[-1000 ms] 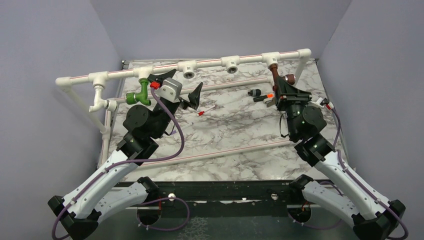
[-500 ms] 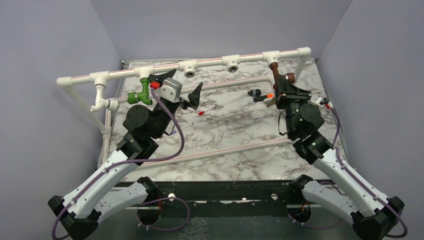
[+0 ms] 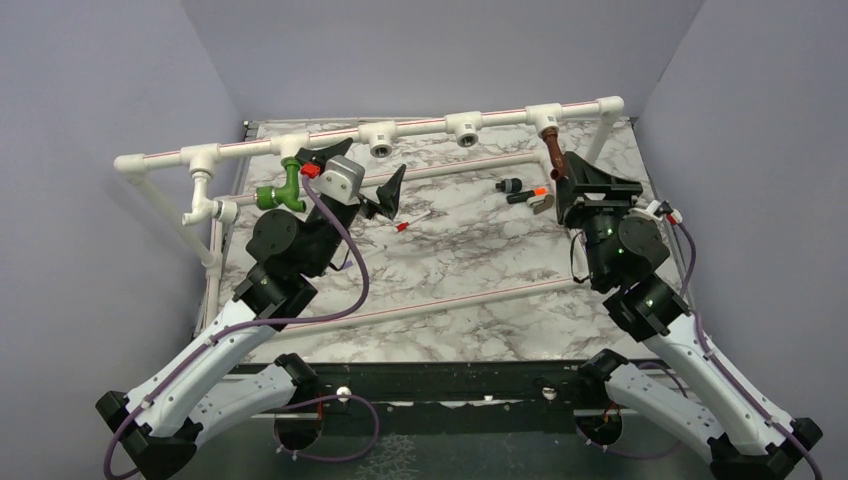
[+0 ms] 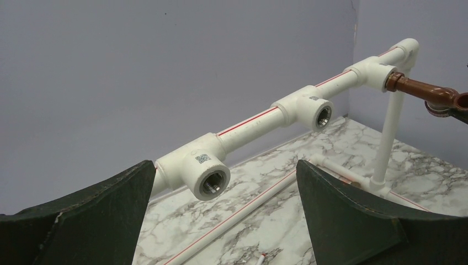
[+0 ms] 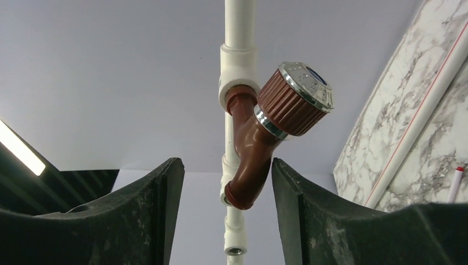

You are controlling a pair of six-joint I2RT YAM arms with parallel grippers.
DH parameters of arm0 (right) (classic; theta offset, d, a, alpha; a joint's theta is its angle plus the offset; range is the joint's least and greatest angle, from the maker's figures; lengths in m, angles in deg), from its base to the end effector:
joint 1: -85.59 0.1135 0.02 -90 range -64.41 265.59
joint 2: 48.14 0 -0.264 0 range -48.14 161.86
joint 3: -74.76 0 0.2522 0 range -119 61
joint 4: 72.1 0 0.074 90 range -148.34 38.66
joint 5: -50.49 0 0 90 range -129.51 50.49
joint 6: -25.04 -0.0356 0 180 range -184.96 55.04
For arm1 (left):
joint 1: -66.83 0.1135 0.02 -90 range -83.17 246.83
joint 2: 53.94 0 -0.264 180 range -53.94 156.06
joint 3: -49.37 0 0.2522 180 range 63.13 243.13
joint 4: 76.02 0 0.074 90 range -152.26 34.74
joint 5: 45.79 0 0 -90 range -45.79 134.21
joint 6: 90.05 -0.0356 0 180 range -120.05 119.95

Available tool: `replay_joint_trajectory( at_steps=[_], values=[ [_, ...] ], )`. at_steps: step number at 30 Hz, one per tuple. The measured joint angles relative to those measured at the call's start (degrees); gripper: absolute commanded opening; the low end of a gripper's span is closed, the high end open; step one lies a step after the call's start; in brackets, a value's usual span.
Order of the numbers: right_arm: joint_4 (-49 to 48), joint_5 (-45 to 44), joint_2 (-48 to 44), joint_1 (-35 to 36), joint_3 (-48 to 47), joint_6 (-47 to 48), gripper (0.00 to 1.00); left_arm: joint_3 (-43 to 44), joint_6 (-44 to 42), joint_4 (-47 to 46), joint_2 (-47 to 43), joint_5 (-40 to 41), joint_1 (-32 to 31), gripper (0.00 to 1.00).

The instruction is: Install the water faucets

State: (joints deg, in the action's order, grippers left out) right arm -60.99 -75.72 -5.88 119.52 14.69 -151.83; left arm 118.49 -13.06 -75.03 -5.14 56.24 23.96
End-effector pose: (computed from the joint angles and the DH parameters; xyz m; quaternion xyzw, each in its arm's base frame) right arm 0.1501 0.0756 0.3802 0.4894 0.4620 0.5155 0.5304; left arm 0.1409 -0.1206 0.4357 0.1940 0.5482 -0.1505 0.7995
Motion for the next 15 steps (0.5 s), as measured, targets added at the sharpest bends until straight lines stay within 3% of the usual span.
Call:
replay_joint_trajectory(
  at_steps=[6,15],
  values=[
    [7.0,0.0,-2.8,0.0,-1.4,1.8,0.68,0.0,0.0,0.0,0.4,0.0,0.0,0.99],
    [17.0,0.4,-4.0,0.0,-7.6,12.1,0.69,0.0,0.0,0.0,0.5,0.0,0.0,0.99]
  ],
)
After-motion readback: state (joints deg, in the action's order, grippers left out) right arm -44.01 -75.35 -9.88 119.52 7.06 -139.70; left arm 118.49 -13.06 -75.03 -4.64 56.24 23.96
